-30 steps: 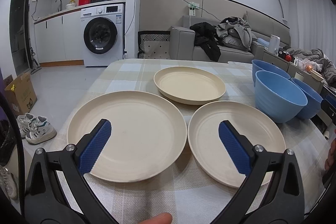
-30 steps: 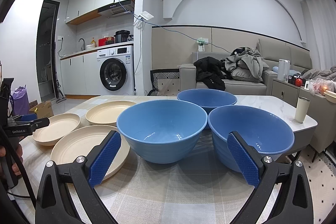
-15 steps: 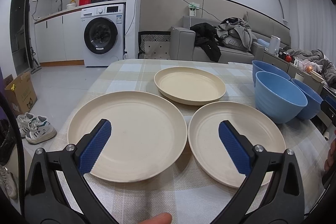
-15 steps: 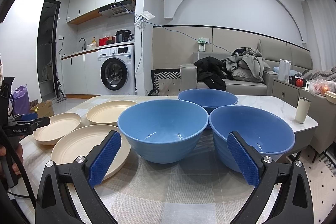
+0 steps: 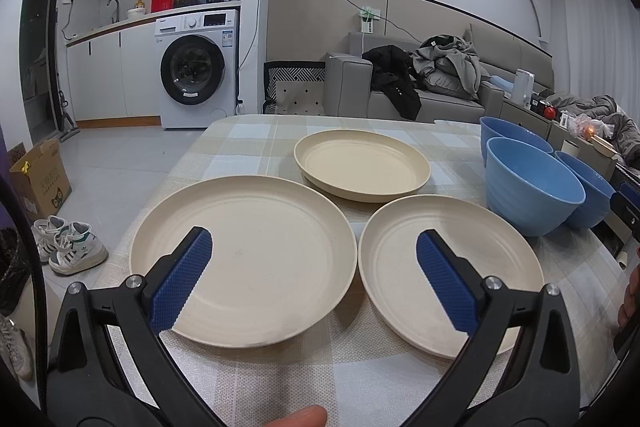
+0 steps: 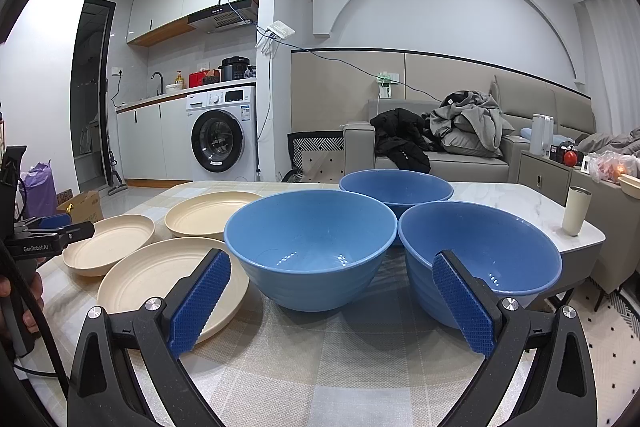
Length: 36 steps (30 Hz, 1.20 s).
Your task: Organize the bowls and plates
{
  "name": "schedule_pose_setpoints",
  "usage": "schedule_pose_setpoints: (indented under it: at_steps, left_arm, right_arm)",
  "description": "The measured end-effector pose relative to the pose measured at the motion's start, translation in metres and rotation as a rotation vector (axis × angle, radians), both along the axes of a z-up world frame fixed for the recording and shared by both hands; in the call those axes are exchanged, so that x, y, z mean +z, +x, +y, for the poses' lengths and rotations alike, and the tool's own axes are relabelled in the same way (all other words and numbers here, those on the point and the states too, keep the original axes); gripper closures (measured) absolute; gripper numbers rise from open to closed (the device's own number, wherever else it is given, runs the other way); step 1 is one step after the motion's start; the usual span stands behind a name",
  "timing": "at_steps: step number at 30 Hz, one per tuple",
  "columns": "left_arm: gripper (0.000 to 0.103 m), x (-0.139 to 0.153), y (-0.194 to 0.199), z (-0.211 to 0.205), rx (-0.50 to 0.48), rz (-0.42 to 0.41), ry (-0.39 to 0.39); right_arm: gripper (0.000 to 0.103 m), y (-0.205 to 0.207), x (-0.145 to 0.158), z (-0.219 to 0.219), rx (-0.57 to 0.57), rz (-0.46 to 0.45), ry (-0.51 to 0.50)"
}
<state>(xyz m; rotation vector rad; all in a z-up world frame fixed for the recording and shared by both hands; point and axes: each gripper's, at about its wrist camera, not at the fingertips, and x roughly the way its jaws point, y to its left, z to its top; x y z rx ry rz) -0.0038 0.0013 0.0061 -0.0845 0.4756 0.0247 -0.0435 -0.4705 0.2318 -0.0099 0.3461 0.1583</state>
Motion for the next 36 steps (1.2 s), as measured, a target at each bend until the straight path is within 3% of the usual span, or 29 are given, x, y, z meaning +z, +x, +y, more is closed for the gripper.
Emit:
schedule_pose_setpoints:
  at_steps: [31,36]
  left_arm:
    - [0.001,0.002,-0.005,0.004,0.017,-0.011,-0.012]
    - [0.001,0.016,-0.013,0.005,0.007,-0.029,-0.026]
  right_arm:
    - [0.000,0.007,-0.005,0.003,0.012,0.034,0.027]
    - [0.000,0.002,0.010,0.014,0.046,0.032,0.031]
